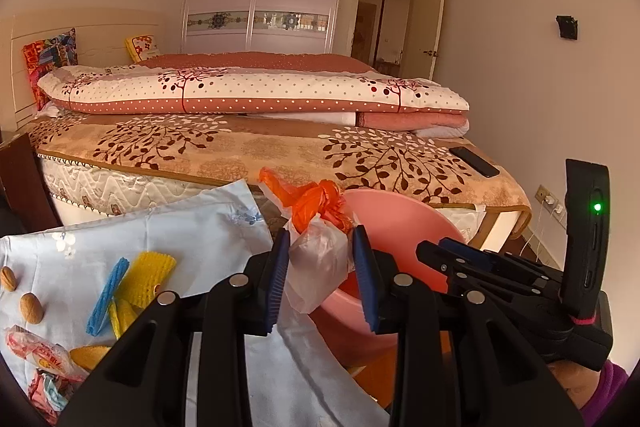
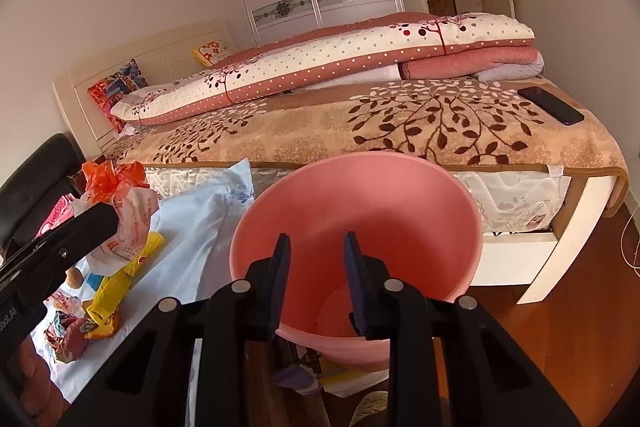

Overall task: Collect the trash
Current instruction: 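Carry both bags over the pink bucket and open both tools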

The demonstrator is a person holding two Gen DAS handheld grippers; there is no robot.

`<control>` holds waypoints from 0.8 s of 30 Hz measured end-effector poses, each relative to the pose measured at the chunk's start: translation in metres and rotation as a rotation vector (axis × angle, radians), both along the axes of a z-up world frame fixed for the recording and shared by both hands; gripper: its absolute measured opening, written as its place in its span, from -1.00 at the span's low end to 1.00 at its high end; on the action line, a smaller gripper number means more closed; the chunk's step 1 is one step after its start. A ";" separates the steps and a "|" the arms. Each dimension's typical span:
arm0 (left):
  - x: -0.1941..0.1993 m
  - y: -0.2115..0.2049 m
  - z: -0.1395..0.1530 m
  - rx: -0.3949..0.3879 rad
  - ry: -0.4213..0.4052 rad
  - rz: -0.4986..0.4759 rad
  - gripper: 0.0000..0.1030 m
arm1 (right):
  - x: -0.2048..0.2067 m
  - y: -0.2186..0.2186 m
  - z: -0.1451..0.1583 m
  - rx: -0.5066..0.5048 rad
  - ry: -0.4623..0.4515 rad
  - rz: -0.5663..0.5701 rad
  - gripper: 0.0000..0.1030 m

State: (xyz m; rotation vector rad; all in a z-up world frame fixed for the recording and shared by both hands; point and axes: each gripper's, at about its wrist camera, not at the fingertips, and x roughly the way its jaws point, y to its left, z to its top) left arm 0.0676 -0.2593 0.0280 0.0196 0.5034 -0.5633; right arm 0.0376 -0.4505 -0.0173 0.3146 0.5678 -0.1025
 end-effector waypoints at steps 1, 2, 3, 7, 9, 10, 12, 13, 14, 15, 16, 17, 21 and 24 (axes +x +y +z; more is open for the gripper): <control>0.000 -0.001 -0.001 0.004 0.001 -0.006 -0.37 | 0.000 -0.003 -0.002 0.009 -0.002 -0.004 -0.48; 0.001 -0.003 -0.003 0.010 -0.001 -0.013 -0.37 | 0.000 -0.006 -0.003 0.017 -0.003 -0.003 -0.48; 0.001 -0.005 -0.003 0.015 -0.004 -0.020 -0.37 | 0.000 -0.008 -0.005 0.020 0.001 -0.003 -0.48; 0.004 -0.010 -0.005 0.015 -0.004 -0.039 -0.38 | -0.001 -0.014 -0.010 0.019 0.018 -0.007 -0.48; 0.007 -0.014 -0.006 0.013 0.002 -0.047 -0.37 | -0.005 -0.015 -0.010 0.026 0.018 -0.011 -0.48; 0.008 -0.017 -0.006 0.013 0.004 -0.052 -0.37 | -0.007 -0.015 -0.011 0.027 0.021 -0.012 -0.48; 0.012 -0.022 -0.007 0.017 0.010 -0.059 -0.37 | -0.011 -0.016 -0.012 0.019 0.026 -0.019 -0.48; 0.014 -0.024 -0.007 0.016 0.016 -0.063 -0.37 | -0.013 -0.018 -0.013 0.015 0.030 -0.024 -0.48; 0.016 -0.026 -0.008 0.014 0.026 -0.067 -0.37 | -0.014 -0.019 -0.014 0.014 0.034 -0.029 -0.48; 0.019 -0.029 -0.008 0.010 0.040 -0.070 -0.37 | -0.016 -0.022 -0.015 0.017 0.037 -0.035 -0.48; 0.021 -0.032 -0.008 0.006 0.052 -0.074 -0.37 | -0.017 -0.025 -0.015 0.025 0.038 -0.039 -0.48; 0.023 -0.035 -0.008 0.005 0.061 -0.077 -0.38 | -0.018 -0.028 -0.016 0.032 0.039 -0.038 -0.48; 0.032 -0.048 -0.011 0.030 0.065 -0.079 -0.38 | -0.017 -0.037 -0.019 0.035 0.046 -0.012 -0.48; 0.039 -0.060 -0.015 0.057 0.072 -0.077 -0.37 | -0.013 -0.042 -0.019 0.033 0.045 0.012 -0.48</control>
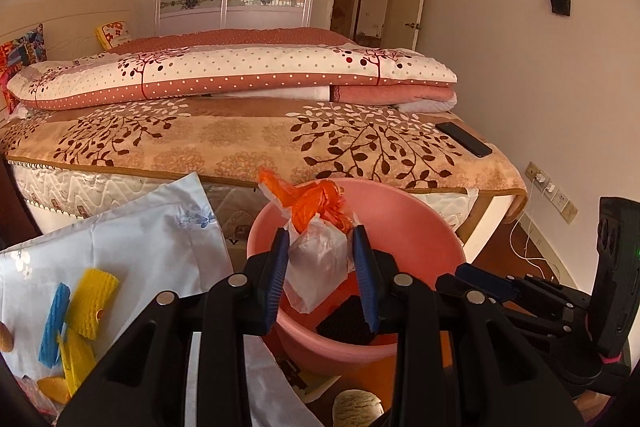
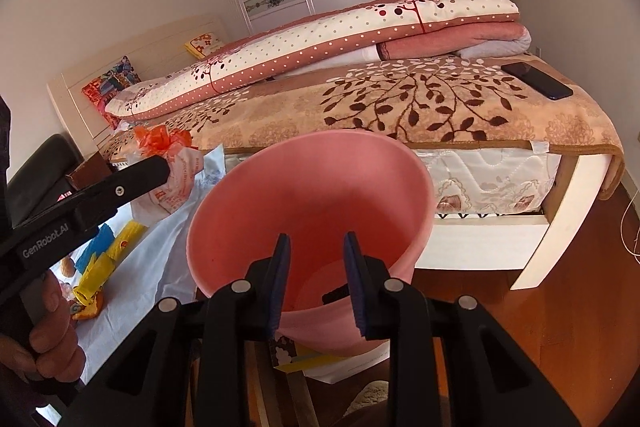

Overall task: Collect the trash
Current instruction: 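Carry both bags over the pink bucket and open both tools, then move both open tools back over the sheet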

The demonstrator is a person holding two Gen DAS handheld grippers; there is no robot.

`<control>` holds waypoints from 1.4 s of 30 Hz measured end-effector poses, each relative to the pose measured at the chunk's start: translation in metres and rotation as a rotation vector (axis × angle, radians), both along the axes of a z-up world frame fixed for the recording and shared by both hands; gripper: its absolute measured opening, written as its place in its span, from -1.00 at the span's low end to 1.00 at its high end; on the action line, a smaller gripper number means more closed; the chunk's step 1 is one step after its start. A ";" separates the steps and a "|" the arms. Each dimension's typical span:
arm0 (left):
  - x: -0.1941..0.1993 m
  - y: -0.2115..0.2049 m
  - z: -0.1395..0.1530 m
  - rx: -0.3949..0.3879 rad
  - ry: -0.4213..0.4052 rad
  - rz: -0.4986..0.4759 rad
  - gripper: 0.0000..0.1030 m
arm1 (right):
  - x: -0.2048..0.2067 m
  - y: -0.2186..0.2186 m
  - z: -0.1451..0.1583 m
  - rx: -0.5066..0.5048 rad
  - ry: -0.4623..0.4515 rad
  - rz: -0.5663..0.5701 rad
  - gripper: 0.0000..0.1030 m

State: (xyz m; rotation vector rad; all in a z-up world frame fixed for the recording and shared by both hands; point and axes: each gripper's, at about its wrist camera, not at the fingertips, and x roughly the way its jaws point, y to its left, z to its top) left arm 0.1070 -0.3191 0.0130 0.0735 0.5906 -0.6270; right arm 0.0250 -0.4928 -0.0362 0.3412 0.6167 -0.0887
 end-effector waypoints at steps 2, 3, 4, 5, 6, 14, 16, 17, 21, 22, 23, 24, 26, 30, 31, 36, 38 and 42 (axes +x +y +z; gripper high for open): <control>0.005 -0.007 -0.003 0.014 0.005 0.004 -0.37 | 0.005 -0.005 -0.001 0.008 -0.004 0.016 -0.48; 0.008 -0.010 -0.004 0.023 0.008 0.007 -0.36 | 0.008 -0.008 -0.001 0.012 -0.004 0.023 -0.48; 0.011 -0.013 -0.006 0.033 0.011 0.012 -0.34 | 0.011 -0.011 -0.002 0.019 -0.003 0.031 -0.48; 0.015 -0.015 -0.008 0.041 0.018 0.015 -0.34 | 0.013 -0.013 -0.002 0.025 -0.002 0.036 -0.48; 0.018 -0.018 -0.010 0.047 0.027 0.018 -0.33 | 0.016 -0.017 -0.002 0.032 -0.001 0.043 -0.48; 0.031 -0.031 -0.021 0.067 0.094 0.015 -0.20 | 0.031 -0.035 -0.013 0.077 0.008 0.064 -0.25; 0.031 -0.032 -0.021 0.066 0.099 0.013 -0.19 | 0.036 -0.038 -0.018 0.091 0.018 0.070 -0.22; 0.032 -0.032 -0.021 0.063 0.100 0.016 -0.19 | 0.037 -0.039 -0.019 0.096 0.019 0.074 -0.20; 0.034 -0.028 -0.019 0.049 0.103 0.036 -0.18 | 0.046 -0.041 -0.024 0.097 0.024 0.094 -0.11; 0.035 -0.028 -0.019 0.048 0.105 0.042 -0.18 | 0.049 -0.042 -0.025 0.097 0.024 0.100 -0.09; 0.036 -0.027 -0.019 0.050 0.107 0.048 -0.18 | 0.050 -0.044 -0.025 0.091 0.019 0.101 -0.08; 0.038 -0.026 -0.019 0.052 0.108 0.057 -0.18 | 0.053 -0.045 -0.025 0.087 0.015 0.107 -0.04; 0.040 -0.022 -0.018 0.050 0.112 0.078 -0.18 | 0.057 -0.047 -0.025 0.084 0.014 0.117 -0.02; 0.043 -0.015 -0.013 0.049 0.092 0.126 -0.18 | 0.066 -0.055 -0.023 0.112 0.006 0.157 -0.02; 0.044 -0.013 -0.010 0.046 0.083 0.135 -0.18 | 0.067 -0.055 -0.021 0.116 0.000 0.169 -0.02; 0.044 0.000 0.000 0.048 0.054 0.179 -0.18 | 0.075 -0.057 -0.014 0.109 -0.015 0.184 -0.02; 0.043 0.007 0.005 0.050 0.042 0.193 -0.18 | 0.074 -0.055 -0.011 0.106 -0.014 0.183 -0.02; 0.034 0.030 0.014 0.033 0.036 0.231 -0.18 | 0.066 -0.044 0.002 0.091 -0.018 0.181 -0.02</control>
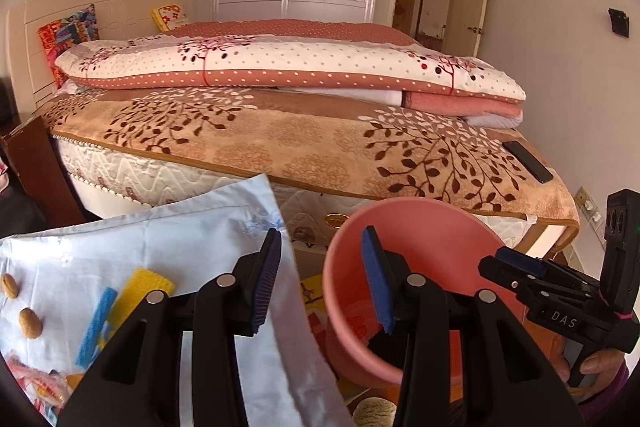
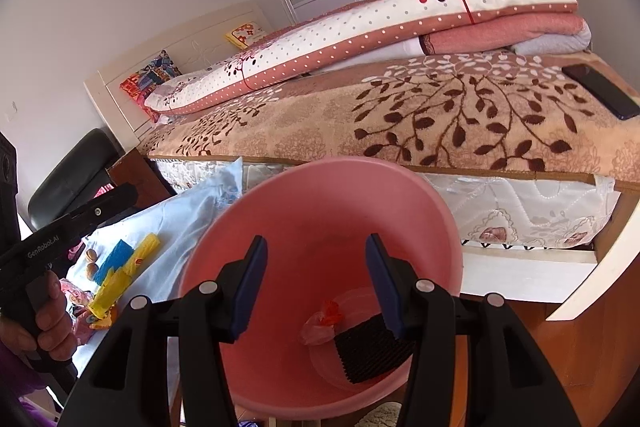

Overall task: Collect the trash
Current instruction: 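Move both open tools back over the sheet, then grasp the crumpled pink wrapper with the left tool while the right tool grasps the yellow plastic bag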

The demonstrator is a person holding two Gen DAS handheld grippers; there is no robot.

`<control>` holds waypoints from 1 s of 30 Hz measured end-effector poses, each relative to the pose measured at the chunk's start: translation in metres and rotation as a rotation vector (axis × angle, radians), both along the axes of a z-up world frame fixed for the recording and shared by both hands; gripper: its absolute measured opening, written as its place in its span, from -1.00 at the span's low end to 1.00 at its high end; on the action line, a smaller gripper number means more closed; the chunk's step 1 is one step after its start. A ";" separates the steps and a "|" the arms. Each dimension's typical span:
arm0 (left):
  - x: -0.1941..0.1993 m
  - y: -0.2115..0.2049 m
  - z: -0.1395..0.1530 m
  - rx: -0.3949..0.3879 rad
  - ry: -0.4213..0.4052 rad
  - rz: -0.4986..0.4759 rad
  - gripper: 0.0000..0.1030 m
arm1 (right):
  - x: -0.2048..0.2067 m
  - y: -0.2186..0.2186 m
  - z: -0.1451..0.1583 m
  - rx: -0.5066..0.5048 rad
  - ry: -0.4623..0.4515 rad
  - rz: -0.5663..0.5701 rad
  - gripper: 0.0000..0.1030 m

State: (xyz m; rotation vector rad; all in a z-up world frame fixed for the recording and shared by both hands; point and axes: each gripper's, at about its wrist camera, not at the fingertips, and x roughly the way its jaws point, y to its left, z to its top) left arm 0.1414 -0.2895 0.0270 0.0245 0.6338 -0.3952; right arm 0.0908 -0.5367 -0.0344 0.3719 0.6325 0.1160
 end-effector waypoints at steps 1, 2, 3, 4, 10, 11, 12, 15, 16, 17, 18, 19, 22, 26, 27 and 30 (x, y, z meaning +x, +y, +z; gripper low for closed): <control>-0.003 0.006 0.003 -0.002 -0.002 0.007 -0.18 | -0.003 0.004 0.005 -0.014 -0.006 -0.004 -0.02; -0.008 0.013 0.006 0.000 -0.008 0.016 -0.18 | -0.007 0.009 0.011 -0.026 -0.010 -0.011 -0.02; -0.013 0.020 0.009 0.004 -0.016 0.026 -0.18 | -0.011 0.014 0.016 -0.034 -0.013 -0.017 -0.02; -0.018 0.028 0.012 0.005 -0.021 0.036 -0.18 | -0.015 0.018 0.020 -0.036 -0.017 -0.019 -0.02; -0.048 0.084 0.028 -0.004 -0.014 0.089 -0.18 | -0.046 0.057 0.047 -0.067 -0.036 -0.013 -0.02; -0.054 0.095 0.030 -0.007 -0.018 0.105 -0.18 | -0.050 0.063 0.050 -0.071 -0.039 -0.008 -0.02; -0.059 0.106 0.032 -0.009 -0.021 0.116 -0.18 | -0.054 0.070 0.052 -0.075 -0.040 -0.004 -0.02; -0.075 0.137 0.037 -0.013 -0.031 0.159 -0.18 | -0.062 0.098 0.056 -0.082 -0.034 0.022 -0.01; -0.080 0.149 0.038 -0.018 -0.033 0.176 -0.18 | -0.064 0.107 0.057 -0.086 -0.035 0.031 -0.01; -0.084 0.161 0.038 -0.019 -0.034 0.194 -0.18 | -0.066 0.116 0.057 -0.091 -0.035 0.041 -0.01; -0.088 0.173 0.037 -0.017 -0.034 0.213 -0.18 | -0.066 0.126 0.056 -0.096 -0.034 0.054 -0.01; -0.091 0.184 0.037 -0.016 -0.033 0.229 -0.18 | -0.067 0.136 0.056 -0.099 -0.034 0.065 -0.01; -0.101 0.218 0.030 -0.004 -0.027 0.281 -0.18 | -0.067 0.167 0.051 -0.101 -0.028 0.108 -0.01; -0.112 0.257 0.014 0.021 -0.010 0.348 -0.18 | -0.063 0.207 0.043 -0.100 -0.019 0.161 -0.01; -0.114 0.264 0.009 0.032 -0.008 0.363 -0.18 | -0.062 0.216 0.041 -0.105 -0.019 0.172 -0.01; -0.119 0.286 -0.006 0.019 0.037 0.383 -0.18 | -0.056 0.244 0.037 -0.117 -0.019 0.207 -0.01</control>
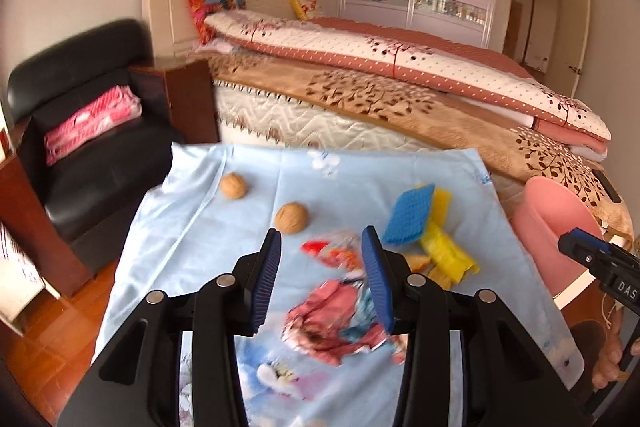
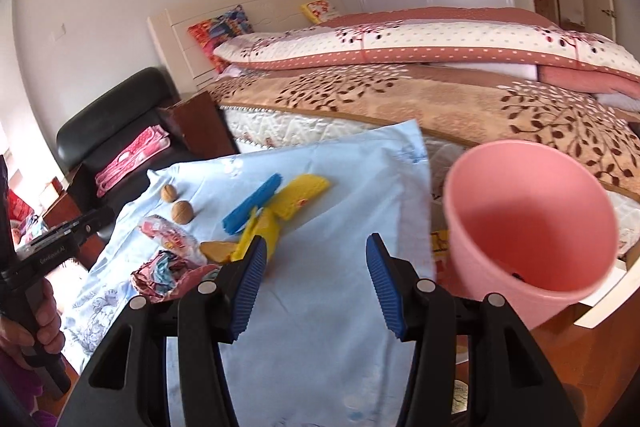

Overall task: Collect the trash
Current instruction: 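Grasp the crumpled pink wrapper with the left tool while the right tool grasps the yellow plastic bag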

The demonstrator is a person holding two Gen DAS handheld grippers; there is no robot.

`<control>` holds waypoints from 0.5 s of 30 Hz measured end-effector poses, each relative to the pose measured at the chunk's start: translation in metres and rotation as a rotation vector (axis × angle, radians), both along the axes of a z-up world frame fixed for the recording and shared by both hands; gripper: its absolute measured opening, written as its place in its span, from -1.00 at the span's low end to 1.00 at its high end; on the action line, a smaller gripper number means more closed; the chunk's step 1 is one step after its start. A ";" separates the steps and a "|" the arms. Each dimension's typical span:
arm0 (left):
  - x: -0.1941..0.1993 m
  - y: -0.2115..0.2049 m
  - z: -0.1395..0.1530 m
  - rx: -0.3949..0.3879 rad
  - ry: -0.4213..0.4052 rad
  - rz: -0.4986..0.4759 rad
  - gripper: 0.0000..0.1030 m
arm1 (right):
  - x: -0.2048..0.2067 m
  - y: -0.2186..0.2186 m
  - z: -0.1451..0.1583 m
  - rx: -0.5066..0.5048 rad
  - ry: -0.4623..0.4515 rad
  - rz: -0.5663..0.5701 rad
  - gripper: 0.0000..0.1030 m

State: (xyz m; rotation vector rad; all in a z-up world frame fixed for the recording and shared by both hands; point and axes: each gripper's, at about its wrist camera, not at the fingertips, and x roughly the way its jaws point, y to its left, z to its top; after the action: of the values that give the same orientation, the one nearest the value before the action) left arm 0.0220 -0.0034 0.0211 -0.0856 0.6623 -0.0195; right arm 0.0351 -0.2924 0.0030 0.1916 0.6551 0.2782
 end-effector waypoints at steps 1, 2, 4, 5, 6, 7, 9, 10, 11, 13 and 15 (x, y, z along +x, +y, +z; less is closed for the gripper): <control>0.000 0.006 -0.006 -0.014 0.019 -0.002 -0.18 | 0.003 0.007 -0.001 0.003 0.002 0.008 -0.01; -0.001 0.010 -0.011 -0.021 0.037 -0.008 -0.18 | 0.005 0.012 -0.002 0.006 0.005 0.014 -0.01; -0.002 0.017 -0.023 -0.021 0.066 -0.024 -0.18 | 0.010 0.024 -0.006 0.008 0.013 0.025 -0.01; -0.003 0.019 -0.028 -0.019 0.080 -0.035 -0.18 | 0.013 0.029 -0.008 0.005 0.017 0.029 -0.01; -0.001 0.019 -0.034 -0.018 0.092 -0.040 -0.18 | 0.015 0.032 -0.009 0.002 0.023 0.034 -0.01; 0.000 0.020 -0.040 -0.019 0.107 -0.045 -0.18 | 0.017 0.038 -0.011 -0.007 0.031 0.041 -0.01; 0.003 0.020 -0.051 -0.033 0.138 -0.055 -0.18 | 0.021 0.046 -0.015 -0.022 0.041 0.048 -0.01; 0.004 0.021 -0.056 -0.041 0.151 -0.059 -0.18 | 0.022 0.049 -0.016 -0.028 0.045 0.051 -0.01; 0.006 0.022 -0.061 -0.051 0.170 -0.060 -0.18 | 0.023 0.053 -0.018 -0.033 0.050 0.052 -0.01; 0.010 0.025 -0.069 -0.085 0.202 -0.063 -0.18 | 0.027 0.058 -0.022 -0.041 0.064 0.055 0.00; 0.013 0.027 -0.074 -0.119 0.223 -0.066 -0.18 | 0.029 0.062 -0.025 -0.046 0.074 0.058 0.00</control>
State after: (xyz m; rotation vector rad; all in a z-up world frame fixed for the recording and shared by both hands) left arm 0.0349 0.0240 -0.0532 -0.1828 0.8869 -0.1145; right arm 0.0643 -0.2301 -0.0218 0.1390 0.7403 0.3125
